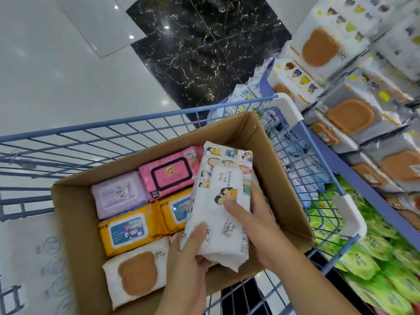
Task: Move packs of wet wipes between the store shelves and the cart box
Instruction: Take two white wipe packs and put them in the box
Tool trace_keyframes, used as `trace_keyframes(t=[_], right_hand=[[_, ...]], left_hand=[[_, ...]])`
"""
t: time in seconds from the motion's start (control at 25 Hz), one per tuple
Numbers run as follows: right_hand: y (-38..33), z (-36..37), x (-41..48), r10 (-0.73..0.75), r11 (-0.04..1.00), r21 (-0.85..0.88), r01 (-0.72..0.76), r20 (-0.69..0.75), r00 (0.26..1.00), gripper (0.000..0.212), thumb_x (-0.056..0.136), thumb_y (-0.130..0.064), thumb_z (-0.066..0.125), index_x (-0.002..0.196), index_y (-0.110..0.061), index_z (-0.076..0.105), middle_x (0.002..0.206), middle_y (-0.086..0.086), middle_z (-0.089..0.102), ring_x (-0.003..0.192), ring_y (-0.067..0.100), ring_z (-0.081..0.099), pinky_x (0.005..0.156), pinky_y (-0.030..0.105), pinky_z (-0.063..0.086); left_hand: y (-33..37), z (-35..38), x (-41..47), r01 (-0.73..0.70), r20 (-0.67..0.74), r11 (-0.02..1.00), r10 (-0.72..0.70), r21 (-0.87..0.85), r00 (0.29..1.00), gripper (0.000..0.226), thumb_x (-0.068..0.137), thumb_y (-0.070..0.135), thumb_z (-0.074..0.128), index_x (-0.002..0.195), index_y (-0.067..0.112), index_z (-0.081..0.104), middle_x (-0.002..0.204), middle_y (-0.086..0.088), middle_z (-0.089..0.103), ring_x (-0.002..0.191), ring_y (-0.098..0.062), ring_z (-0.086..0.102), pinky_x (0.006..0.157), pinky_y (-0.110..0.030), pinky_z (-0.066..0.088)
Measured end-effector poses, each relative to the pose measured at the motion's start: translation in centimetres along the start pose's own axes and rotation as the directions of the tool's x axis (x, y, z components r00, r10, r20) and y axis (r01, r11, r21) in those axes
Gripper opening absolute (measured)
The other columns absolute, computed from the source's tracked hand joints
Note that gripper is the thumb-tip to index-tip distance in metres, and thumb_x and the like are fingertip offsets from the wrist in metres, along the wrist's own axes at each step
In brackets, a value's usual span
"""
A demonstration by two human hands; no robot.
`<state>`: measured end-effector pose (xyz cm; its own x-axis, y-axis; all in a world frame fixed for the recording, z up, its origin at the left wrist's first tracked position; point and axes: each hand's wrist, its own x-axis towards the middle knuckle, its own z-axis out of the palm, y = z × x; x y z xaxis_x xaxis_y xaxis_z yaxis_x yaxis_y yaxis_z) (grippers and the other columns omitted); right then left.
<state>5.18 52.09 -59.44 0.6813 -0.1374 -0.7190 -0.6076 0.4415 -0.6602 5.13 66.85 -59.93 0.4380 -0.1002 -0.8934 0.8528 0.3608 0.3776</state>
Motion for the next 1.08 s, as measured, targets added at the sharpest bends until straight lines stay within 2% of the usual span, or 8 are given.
trace_keyframes(t=[0.2,0.28,0.44,0.52,0.6,0.76,0.96,1.08], right_hand=[[-2.0,-3.4,-0.6,-0.011,0.996,-0.091,0.004,-0.081,0.997,0.071,0.079,-0.004,0.08,0.138,-0.034,0.055,0.118,0.005,0.075,0.102,0.031,0.074,0.081,0.051,0.06],[-2.6,-4.3,-1.3,-0.038,0.985,-0.171,0.023,-0.088,0.995,0.075,0.077,0.0,0.08,0.138,-0.036,0.055,0.117,0.002,0.075,0.1,0.03,0.074,0.081,0.054,0.061],[-3.5,-4.2,-0.9,-0.066,0.928,-0.372,0.019,-0.113,0.991,0.073,0.082,-0.004,0.079,0.131,-0.051,0.053,0.114,-0.013,0.075,0.099,0.014,0.074,0.08,0.042,0.062],[-3.7,-5.0,0.5,-0.094,0.795,-0.606,-0.021,-0.156,0.983,0.059,0.092,-0.017,0.07,0.133,-0.052,0.049,0.115,-0.018,0.072,0.101,0.011,0.07,0.085,0.039,0.057],[-2.9,-5.3,2.0,-0.125,0.542,-0.829,-0.136,-0.24,0.963,0.051,0.096,-0.022,0.058,0.142,-0.036,0.042,0.124,-0.01,0.063,0.108,0.017,0.06,0.088,0.037,0.05],[0.9,-4.5,3.1,-0.205,0.283,-0.916,-0.286,-0.349,0.914,0.071,0.099,-0.027,0.052,0.156,-0.008,0.015,0.148,0.012,0.039,0.136,0.029,0.041,0.108,0.04,0.036],[1.1,-5.8,3.2,-0.112,0.361,-0.887,-0.287,-0.347,0.931,0.069,0.101,-0.029,0.054,0.156,-0.013,0.016,0.149,0.011,0.04,0.134,0.028,0.044,0.107,0.039,0.038],[-0.8,-5.5,1.8,-0.069,0.617,-0.746,-0.25,-0.368,0.927,0.039,0.1,-0.029,0.056,0.136,-0.019,0.047,0.127,0.007,0.063,0.111,0.025,0.061,0.09,0.037,0.051]], left_hand=[[-0.9,0.2,0.6,0.169,0.128,0.922,-0.225,0.348,0.966,0.076,0.059,0.029,0.093,0.128,0.023,0.063,0.114,-0.001,0.078,0.107,-0.024,0.073,0.097,-0.044,0.056],[0.3,0.9,0.9,0.1,0.226,0.899,-0.213,0.426,0.951,0.076,0.064,0.04,0.091,0.132,0.038,0.055,0.114,0.007,0.078,0.103,-0.016,0.075,0.087,-0.035,0.058],[0.3,4.1,2.5,-0.05,0.302,0.847,-0.133,0.529,0.944,0.037,0.095,0.044,0.064,0.13,0.049,0.052,0.117,0.021,0.074,0.102,-0.003,0.073,0.087,-0.031,0.061],[-1.4,5.1,3.8,-0.085,0.259,0.823,-0.078,0.561,0.963,0.031,0.103,0.036,0.058,0.131,0.046,0.052,0.121,0.021,0.071,0.106,-0.003,0.071,0.091,-0.032,0.06],[-3.3,5.6,5.3,-0.147,0.249,0.755,-0.022,0.639,0.968,0.035,0.104,0.032,0.055,0.136,0.046,0.049,0.129,0.022,0.065,0.117,-0.006,0.065,0.098,-0.032,0.056],[-4.5,7.0,7.2,-0.232,0.206,0.547,0.111,0.804,0.972,0.038,0.098,0.035,0.063,0.136,0.03,0.058,0.13,0.011,0.067,0.112,-0.008,0.063,0.085,-0.019,0.047],[-3.2,8.1,6.7,-0.196,0.182,0.462,0.076,0.865,0.98,0.031,0.097,0.027,0.067,0.127,0.019,0.066,0.121,0.002,0.071,0.095,-0.011,0.062,0.058,-0.008,0.037],[-1.9,7.9,4.7,-0.192,0.148,0.427,0.135,0.883,0.98,0.011,0.099,0.021,0.062,0.106,0.016,0.069,0.101,0.005,0.067,0.09,-0.015,0.062,0.06,-0.018,0.047]])
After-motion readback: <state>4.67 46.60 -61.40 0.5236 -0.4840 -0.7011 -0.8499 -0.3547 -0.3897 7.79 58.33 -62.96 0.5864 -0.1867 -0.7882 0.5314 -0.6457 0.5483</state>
